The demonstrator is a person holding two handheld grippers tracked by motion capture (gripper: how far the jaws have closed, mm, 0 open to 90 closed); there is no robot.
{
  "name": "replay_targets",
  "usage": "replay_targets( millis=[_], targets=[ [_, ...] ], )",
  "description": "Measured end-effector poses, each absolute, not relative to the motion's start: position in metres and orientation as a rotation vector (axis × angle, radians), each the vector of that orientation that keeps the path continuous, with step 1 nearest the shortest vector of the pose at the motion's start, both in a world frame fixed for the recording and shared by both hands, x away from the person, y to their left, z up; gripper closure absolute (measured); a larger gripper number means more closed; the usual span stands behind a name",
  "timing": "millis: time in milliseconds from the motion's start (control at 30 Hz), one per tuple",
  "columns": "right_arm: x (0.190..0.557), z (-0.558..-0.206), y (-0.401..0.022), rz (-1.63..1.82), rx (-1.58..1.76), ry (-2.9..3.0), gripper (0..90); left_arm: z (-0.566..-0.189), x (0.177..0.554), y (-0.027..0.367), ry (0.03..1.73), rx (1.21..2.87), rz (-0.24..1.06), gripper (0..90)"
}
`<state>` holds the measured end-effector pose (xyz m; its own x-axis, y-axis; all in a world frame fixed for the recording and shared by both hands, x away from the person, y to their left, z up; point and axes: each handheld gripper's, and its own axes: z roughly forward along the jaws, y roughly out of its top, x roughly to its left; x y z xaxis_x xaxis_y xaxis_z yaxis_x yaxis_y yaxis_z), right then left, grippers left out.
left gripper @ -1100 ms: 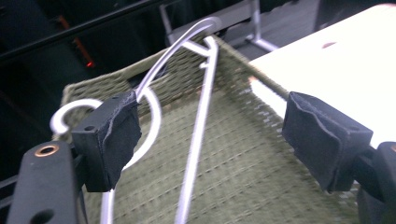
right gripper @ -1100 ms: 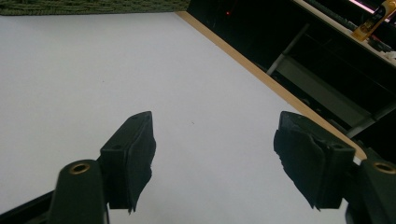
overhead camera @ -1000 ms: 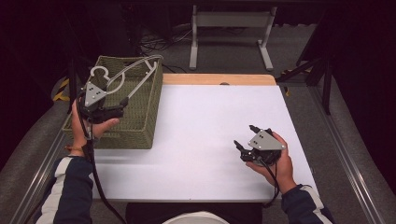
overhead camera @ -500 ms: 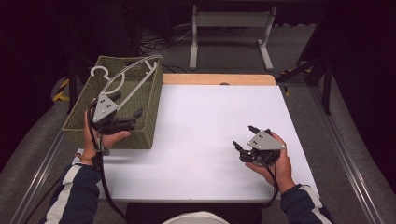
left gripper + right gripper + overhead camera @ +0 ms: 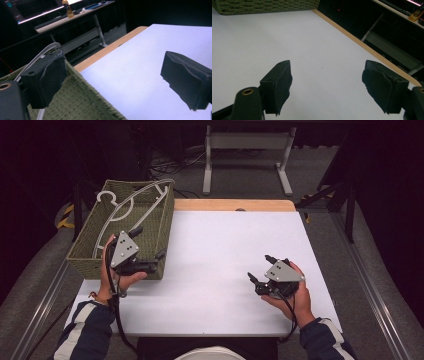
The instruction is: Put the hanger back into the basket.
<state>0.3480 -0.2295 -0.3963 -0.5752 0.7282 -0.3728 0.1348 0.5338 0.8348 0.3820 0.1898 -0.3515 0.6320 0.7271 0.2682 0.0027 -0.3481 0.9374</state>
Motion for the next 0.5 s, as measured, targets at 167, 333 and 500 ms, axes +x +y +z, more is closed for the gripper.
replay_targets(
  millis=[167, 333, 500],
  targets=[
    [0.347, -0.397, -0.229, 1.037, 0.693, 2.028, 20.9, -0.353, 0.373, 0.185, 0.541, 1.782, 0.844, 6.2],
    [0.346, -0.397, -0.228, 1.052, 0.693, 2.026, 17.9, -0.354, 0.364, 0.181, 0.508, 1.788, 0.834, 5.9],
    [0.343, -0.4, -0.225, 1.068, 0.682, 2.023, 16.0, -0.359, 0.356, 0.178, 0.482, 1.805, 0.826, 5.3]
  ],
)
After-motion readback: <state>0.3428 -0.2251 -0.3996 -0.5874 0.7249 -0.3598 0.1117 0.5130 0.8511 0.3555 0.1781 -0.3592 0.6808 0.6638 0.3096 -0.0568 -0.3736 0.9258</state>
